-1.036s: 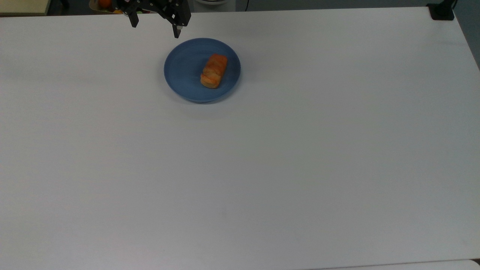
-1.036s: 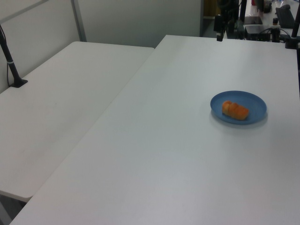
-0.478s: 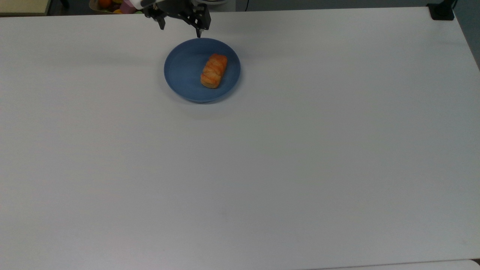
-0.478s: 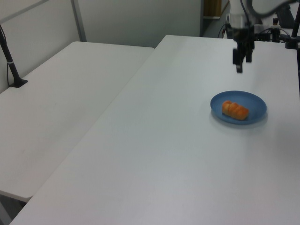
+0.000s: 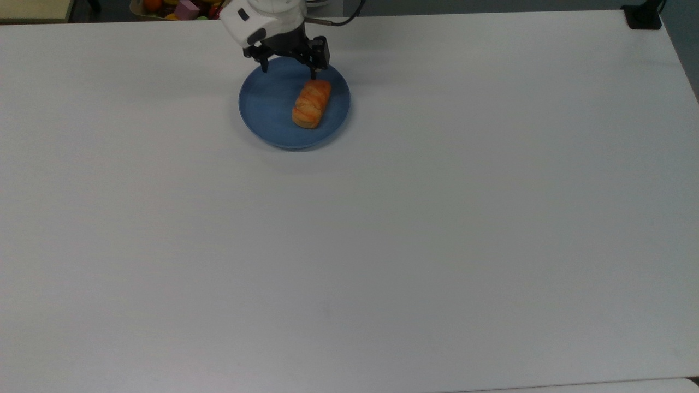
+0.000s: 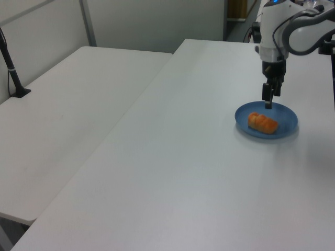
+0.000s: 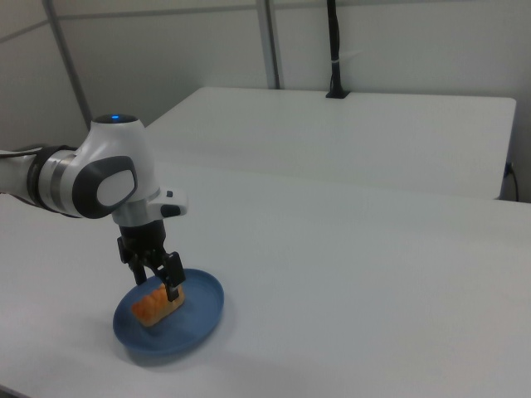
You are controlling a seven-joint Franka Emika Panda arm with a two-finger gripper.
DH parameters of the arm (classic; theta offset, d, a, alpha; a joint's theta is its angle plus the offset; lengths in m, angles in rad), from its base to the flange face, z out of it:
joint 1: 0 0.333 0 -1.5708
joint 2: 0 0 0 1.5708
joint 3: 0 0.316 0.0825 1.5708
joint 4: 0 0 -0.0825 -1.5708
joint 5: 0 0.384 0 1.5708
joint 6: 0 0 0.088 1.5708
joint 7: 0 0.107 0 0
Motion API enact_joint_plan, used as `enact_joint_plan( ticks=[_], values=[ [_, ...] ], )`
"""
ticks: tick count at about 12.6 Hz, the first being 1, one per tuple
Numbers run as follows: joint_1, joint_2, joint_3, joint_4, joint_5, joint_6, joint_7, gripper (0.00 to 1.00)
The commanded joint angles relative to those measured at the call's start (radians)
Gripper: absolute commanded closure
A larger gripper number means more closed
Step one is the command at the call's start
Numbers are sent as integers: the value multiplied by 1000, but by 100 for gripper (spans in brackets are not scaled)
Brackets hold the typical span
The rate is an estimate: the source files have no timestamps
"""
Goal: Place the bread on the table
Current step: 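Lower the open gripper over the orange bread roll on the blue plate, then close the gripper around the bread roll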
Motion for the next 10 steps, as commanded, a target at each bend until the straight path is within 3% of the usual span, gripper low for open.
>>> enact_joint_plan(
  ticks=[1,4,9,10],
  values=[
    [8,57,47,-20,14,97,89,3],
    [8,129,76,-20,13,175,129,15],
    [-5,128,76,-19,11,151,100,95],
    [-6,123,76,-16,11,133,100,100]
  ],
)
